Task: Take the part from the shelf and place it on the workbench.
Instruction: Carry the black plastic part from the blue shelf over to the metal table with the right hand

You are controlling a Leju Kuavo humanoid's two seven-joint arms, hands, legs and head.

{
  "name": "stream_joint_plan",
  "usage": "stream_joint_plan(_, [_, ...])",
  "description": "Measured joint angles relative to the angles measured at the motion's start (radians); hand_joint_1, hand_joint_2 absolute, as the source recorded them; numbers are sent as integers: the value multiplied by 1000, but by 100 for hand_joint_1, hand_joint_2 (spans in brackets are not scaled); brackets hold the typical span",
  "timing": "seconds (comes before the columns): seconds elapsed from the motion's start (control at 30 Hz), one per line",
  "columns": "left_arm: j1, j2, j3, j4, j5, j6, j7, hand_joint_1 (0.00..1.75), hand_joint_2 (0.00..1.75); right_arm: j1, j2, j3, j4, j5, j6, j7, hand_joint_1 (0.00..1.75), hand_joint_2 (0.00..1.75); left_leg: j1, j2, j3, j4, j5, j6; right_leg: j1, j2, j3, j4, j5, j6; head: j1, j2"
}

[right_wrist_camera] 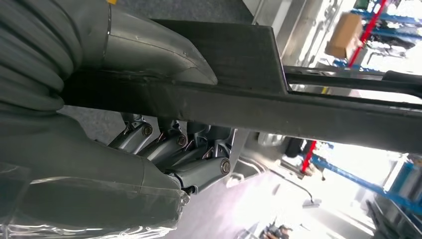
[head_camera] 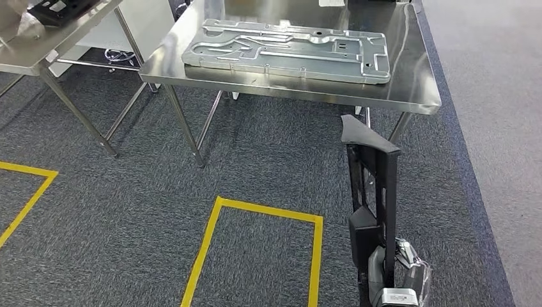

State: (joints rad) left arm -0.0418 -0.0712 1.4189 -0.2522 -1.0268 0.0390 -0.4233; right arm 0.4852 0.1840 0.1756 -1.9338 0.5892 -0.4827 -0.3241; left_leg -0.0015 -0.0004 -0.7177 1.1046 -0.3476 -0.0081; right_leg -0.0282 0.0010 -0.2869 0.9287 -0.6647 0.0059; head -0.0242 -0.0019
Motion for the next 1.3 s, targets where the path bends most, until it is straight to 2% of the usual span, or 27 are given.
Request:
stream_joint_plan(0.07, [-3, 0, 0, 0, 0, 1, 2, 0, 0, 1, 2, -9, 4, 3, 4, -2, 175, 175, -8, 0, 35, -21, -50, 19, 3, 0, 29, -20, 4, 18, -4, 0])
stream_joint_plan(0.13, [-7, 0, 0, 0, 0, 1, 3, 0, 0, -1, 4, -16, 6, 8, 3, -2, 175, 175, -3, -7, 79, -60, -90, 33, 4, -1, 11, 41, 48, 30, -4, 0])
stream_joint_plan(0.2, [-7, 0, 0, 1, 0, 1, 3, 0, 0, -3, 5, -19, 6, 12, 3, -3, 175, 175, 2, -13, 104, -81, -100, 39, 4, -1, -24, 117, 87, 35, -3, 1])
stream_joint_plan(0.27, [-5, 0, 0, 1, -1, 1, 3, 0, 0, -4, 5, -20, 6, 12, 3, -3, 175, 175, 1, -13, 112, -86, -103, 40, 4, -1, -37, 142, 97, 34, -1, 1])
stream_joint_plan(0.33, [-5, 0, 0, 1, -1, 1, 3, 0, 0, -6, 6, -23, 8, 14, 2, -5, 175, 175, 2, -12, 133, -100, -109, 45, 5, 0, -79, 203, 107, 33, 2, 0])
stream_joint_plan(0.37, [-4, 0, 0, 1, -2, 1, 4, 0, 0, -6, 7, -30, 8, 17, 3, -8, 175, 175, 2, -15, 168, -120, -121, 48, 6, 0, -139, 254, 76, 32, 4, 0])
stream_joint_plan(0.4, [-2, 0, 0, 1, -2, 1, 5, 0, 0, -6, 9, -38, 9, 22, 5, -12, 175, 175, 1, -19, 212, -144, -136, 50, 8, 0, -204, 296, 30, 32, 7, 0])
stream_joint_plan(0.47, [1, 0, 0, 1, -2, 1, 8, 0, 0, -5, 14, -56, 11, 30, 13, -18, 175, 175, -1, -28, 312, -191, -174, 50, 11, 0, -324, 309, -67, 30, 11, 0])
stream_joint_plan(0.5, [2, 0, 0, 1, -2, 1, 8, 0, 0, -5, 17, -61, 13, 32, 16, -20, 175, 175, -1, -30, 351, -203, -192, 49, 13, 0, -351, 269, -52, 27, 11, 0])
stream_joint_plan(0.53, [4, -1, 1, 2, -2, 1, 9, 0, 0, -3, 19, -65, 16, 35, 18, -21, 175, 175, -1, -31, 383, -211, -212, 48, 17, 0, -371, 216, 19, 21, 12, 0])
stream_joint_plan(0.6, [2, -4, 1, 4, -3, 2, 10, 0, 0, 2, 24, -74, 22, 40, 21, -23, 175, 175, -4, -35, 437, -213, -258, 42, 27, 0, -398, 127, 217, 5, 10, 0])
stream_joint_plan(0.63, [0, -5, 1, 5, -4, 2, 11, 0, 0, 4, 28, -78, 24, 43, 24, -24, 175, 175, -3, -36, 459, -212, -279, 36, 32, 1, -401, 112, 281, -3, 9, 0])
stream_joint_plan(0.67, [-6, -7, 1, 6, -5, 3, 12, 0, 0, 4, 33, -82, 24, 46, 27, -25, 175, 175, -4, -38, 474, -202, -289, 29, 36, 2, -397, 114, 299, -11, 8, 0])
stream_joint_plan(0.73, [-21, -6, 0, 7, -5, 4, 12, 0, 0, -1, 47, -86, 20, 51, 34, -29, 175, 175, -2, -34, 464, -141, -272, 16, 34, 3, -376, 120, 276, -28, 8, 0])
stream_joint_plan(0.8, [-31, -7, 0, 8, -5, 4, 12, 0, 0, -5, 63, -88, 18, 61, 41, -30, 175, 175, 0, -23, 394, -13, -252, 3, 28, 3, -351, 105, 258, -40, 7, 0])
stream_joint_plan(0.83, [-32, -8, 0, 8, -4, 3, 12, 0, 0, -4, 70, -90, 18, 66, 45, -30, 175, 175, 2, -17, 347, 51, -268, -2, 26, 4, -339, 98, 249, -43, 7, 0])
stream_joint_plan(0.9, [-28, -8, 0, 8, -3, 2, 11, 0, 0, -2, 81, -92, 18, 72, 50, -28, 175, 175, 8, -14, 259, 129, -352, -11, 22, 8, -312, 91, 227, -42, 6, 0])
stream_joint_plan(0.93, [-25, -8, 0, 8, -2, 2, 11, 0, 0, -1, 84, -93, 19, 73, 51, -28, 175, 175, 11, -13, 224, 137, -395, -13, 19, 10, -295, 89, 213, -40, 6, 0])
stream_joint_plan(0.97, [-22, -7, 0, 8, -2, 2, 10, 0, 0, -1, 87, -95, 19, 74, 51, -27, 175, 175, 13, -12, 198, 125, -414, -16, 16, 11, -278, 89, 200, -36, 6, 0])
stream_joint_plan(1.0, [-19, -7, 0, 8, -2, 1, 9, 0, 0, -1, 90, -97, 20, 75, 52, -27, 175, 175, 16, -10, 180, 93, -398, -17, 13, 11, -260, 89, 186, -32, 6, 0])
stream_joint_plan(1.03, [-16, -6, 1, 8, -2, 1, 8, 0, 0, -1, 93, -99, 21, 76, 53, -27, 175, 175, 18, -8, 169, 44, -343, -19, 10, 10, -244, 89, 172, -28, 6, 0])
stream_joint_plan(1.07, [-12, -6, 0, 8, -2, 1, 6, 0, 0, -1, 96, -101, 23, 77, 54, -27, 175, 175, 19, -3, 160, -5, -265, -22, 8, 10, -229, 91, 159, -22, 6, 0])
stream_joint_plan(1.1, [-10, -6, 0, 9, -2, 0, 5, 0, 0, 0, 99, -103, 24, 77, 54, -27, 175, 175, 18, 1, 155, -42, -198, -21, 7, 11, -220, 93, 149, -16, 6, 0])
stream_joint_plan(1.13, [-9, -6, 0, 9, -2, 0, 3, 0, 0, 1, 101, -105, 25, 77, 54, -27, 175, 175, 16, 3, 151, -63, -147, -17, 8, 13, -215, 93, 141, -8, 6, 0])
stream_joint_plan(1.17, [-8, -6, 0, 9, -2, -1, 1, 0, 0, 1, 104, -107, 26, 78, 54, -28, 175, 175, 14, 5, 149, -68, -126, -11, 8, 14, -213, 93, 136, -2, 6, 0])
stream_joint_plan(1.23, [-11, -6, 1, 9, -3, -2, -4, 0, 0, 1, 108, -110, 25, 78, 53, -31, 175, 175, 13, 1, 154, -73, -120, 4, 8, 13, -210, 88, 128, 12, 6, 0])
stream_joint_plan(1.3, [-13, -7, 1, 9, -4, -5, -7, 0, 0, -1, 110, -111, 23, 78, 51, -35, 175, 175, 17, 0, 164, -87, -119, 17, 6, 9, -224, 125, 102, 21, 7, 0])
